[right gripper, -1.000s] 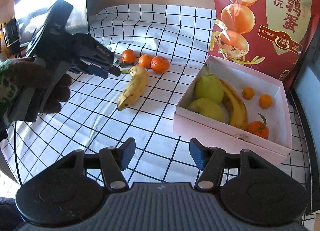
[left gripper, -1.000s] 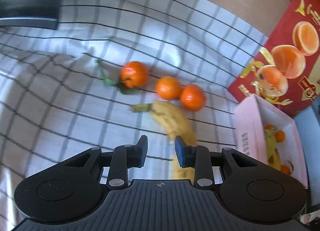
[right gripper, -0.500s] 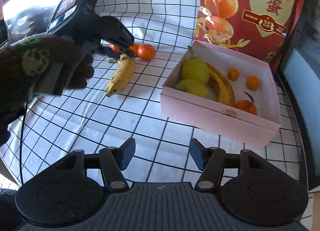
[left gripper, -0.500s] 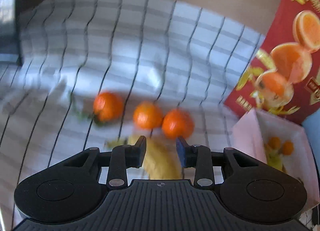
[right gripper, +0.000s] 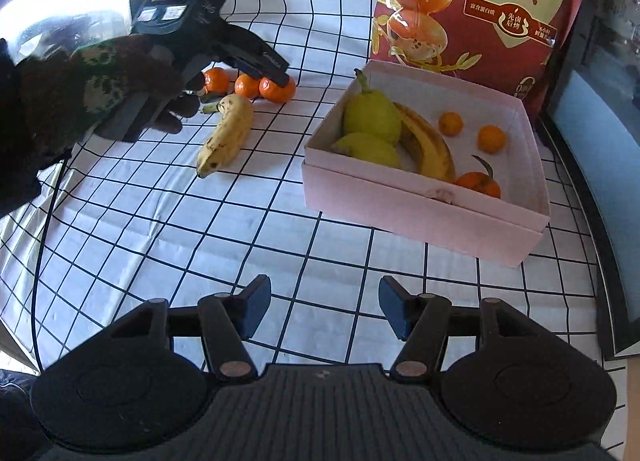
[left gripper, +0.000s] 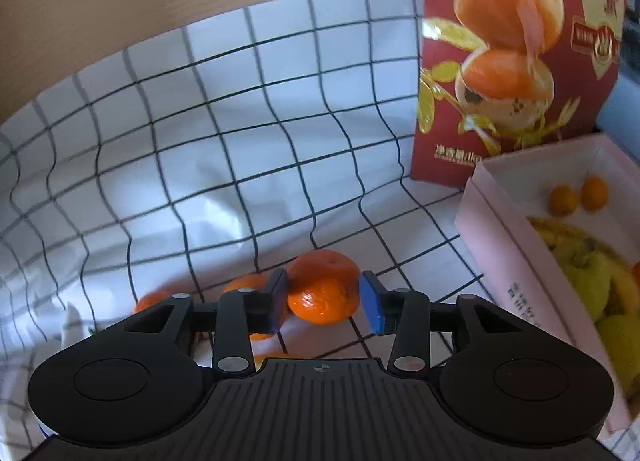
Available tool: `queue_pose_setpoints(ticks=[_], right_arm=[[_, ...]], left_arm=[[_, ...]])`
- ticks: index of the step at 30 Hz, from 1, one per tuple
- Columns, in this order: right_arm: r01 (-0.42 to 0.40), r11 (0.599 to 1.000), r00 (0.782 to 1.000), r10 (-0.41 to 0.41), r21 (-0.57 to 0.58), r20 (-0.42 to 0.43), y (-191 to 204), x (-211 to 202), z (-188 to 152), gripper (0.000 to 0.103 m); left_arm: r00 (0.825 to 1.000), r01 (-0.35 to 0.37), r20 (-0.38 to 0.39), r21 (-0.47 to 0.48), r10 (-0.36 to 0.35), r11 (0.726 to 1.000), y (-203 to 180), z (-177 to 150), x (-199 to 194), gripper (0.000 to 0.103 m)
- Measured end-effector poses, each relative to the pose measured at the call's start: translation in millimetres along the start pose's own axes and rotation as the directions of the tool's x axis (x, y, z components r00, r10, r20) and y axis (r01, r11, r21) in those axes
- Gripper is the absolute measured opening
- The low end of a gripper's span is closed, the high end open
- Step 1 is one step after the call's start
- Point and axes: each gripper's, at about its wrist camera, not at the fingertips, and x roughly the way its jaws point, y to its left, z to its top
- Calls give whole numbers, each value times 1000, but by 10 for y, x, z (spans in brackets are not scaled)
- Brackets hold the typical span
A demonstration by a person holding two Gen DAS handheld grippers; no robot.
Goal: Organize fruits
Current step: 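Move the left tool to a tangerine on the cloth and grasp it, then grasp a leafy tangerine with the right tool while the left tool holds its tangerine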
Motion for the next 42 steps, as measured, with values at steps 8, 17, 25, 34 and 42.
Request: queue_pose_setpoints(ticks=[8,17,25,34,42], right_arm=[[22,1000,1000,-22,-19,-4,-23,23,28,60],[50,997,993,-43,-63,107,-119,-79,541,60],[-84,991,988,96,-100,123,223,352,1386,60],[-166,952,980,188,-258,60,1256,1350,2135,60],[-86,918,995,100,-387,16,1695,2087,2276,60]], left_arm=[[1000,-24,-13,23,25,999,32,111,220,52],[992,98,103,-204,-78,974,337,-151,-290,51],[990,105,128,-447,-53,888,874,-1107,-1188,51],[999,42,25,-625,-34,779,1211,-2048,-1489,51],[999,46,27,-650,-38,758,1282,-2312,-1758,51]])
